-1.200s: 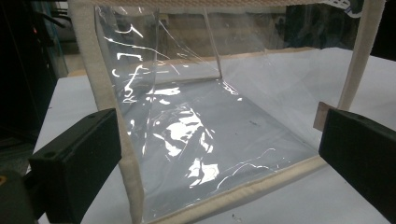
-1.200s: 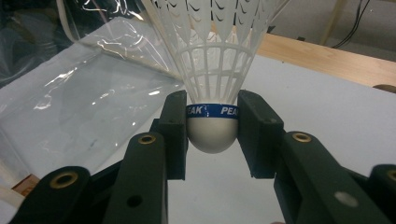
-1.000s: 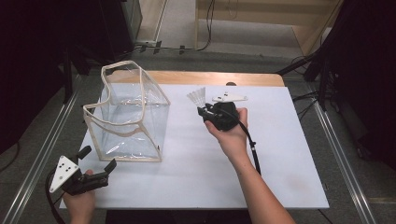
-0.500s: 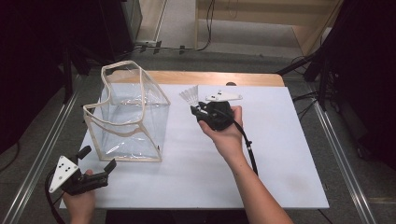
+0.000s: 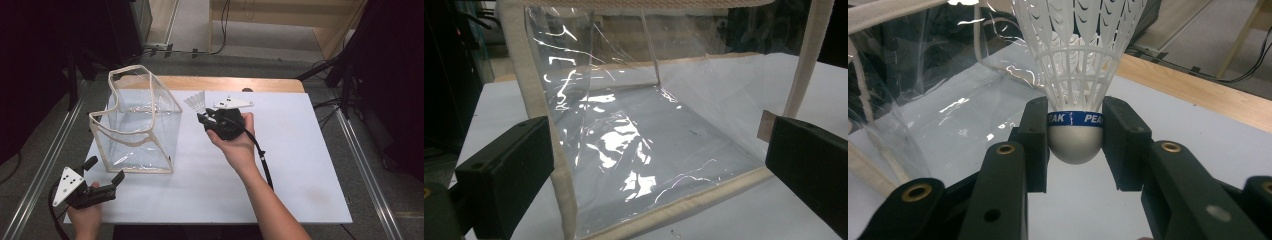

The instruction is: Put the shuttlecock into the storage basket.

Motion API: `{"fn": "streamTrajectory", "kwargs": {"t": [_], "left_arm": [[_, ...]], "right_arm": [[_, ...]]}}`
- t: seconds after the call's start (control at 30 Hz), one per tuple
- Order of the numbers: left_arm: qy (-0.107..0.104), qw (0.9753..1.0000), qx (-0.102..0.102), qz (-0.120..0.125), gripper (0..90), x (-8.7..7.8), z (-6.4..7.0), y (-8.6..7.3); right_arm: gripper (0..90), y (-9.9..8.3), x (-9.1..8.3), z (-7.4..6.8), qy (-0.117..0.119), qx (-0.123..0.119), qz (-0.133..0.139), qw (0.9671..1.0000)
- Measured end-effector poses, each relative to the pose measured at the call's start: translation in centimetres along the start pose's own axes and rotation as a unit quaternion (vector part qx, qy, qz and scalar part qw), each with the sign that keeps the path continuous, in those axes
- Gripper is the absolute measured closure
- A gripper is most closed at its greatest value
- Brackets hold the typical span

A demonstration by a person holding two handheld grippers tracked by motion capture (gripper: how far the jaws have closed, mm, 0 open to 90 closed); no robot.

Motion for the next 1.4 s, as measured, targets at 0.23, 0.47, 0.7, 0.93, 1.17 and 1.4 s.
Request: {"fn": "streamTrajectory", "kwargs": {"t": [0.23, 0.47, 0.7, 0.93, 1.17, 1.4], "left_arm": [[0.001, 1.0000, 0.001, -0.002, 0.0, 0.0, 0.0, 0.0], [0.001, 1.0000, 0.001, -0.002, 0.0, 0.0, 0.0, 0.0], [0.001, 1.0000, 0.000, -0.001, 0.0, 0.0, 0.0, 0.0], [0.000, 1.0000, -0.001, 0.000, 0.0, 0.0, -0.1, 0.0], [0.000, 1.0000, -0.001, -0.001, 0.0, 0.0, 0.0, 0.0], [0.000, 1.0000, -0.001, -0.001, 0.0, 0.0, 0.0, 0.0]], "right_arm": [[63.2, 0.3, -0.1, -0.7, 0.006, -0.006, 0.002, 1.0000], [63.2, 0.5, -0.1, -1.2, 0.011, -0.009, 0.003, 0.9999], [63.3, 0.8, 0.0, -2.1, 0.021, -0.013, 0.005, 0.9997], [63.3, 1.2, 0.0, -2.9, 0.028, -0.022, 0.006, 0.9993], [63.3, 1.6, -0.1, -3.5, 0.037, -0.026, 0.008, 0.9989], [63.3, 1.7, 0.0, -4.1, 0.043, -0.033, 0.009, 0.9985]]}}
Point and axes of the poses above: each handheld gripper's, and its own axes: x roughly forward along the jaws, y roughly out of its top, z roughly to its right, the point moved 9 cm from there along x, roughly forward along the jaws, and after that the axes turned 14 degrees about x, right-handed, at the moved point
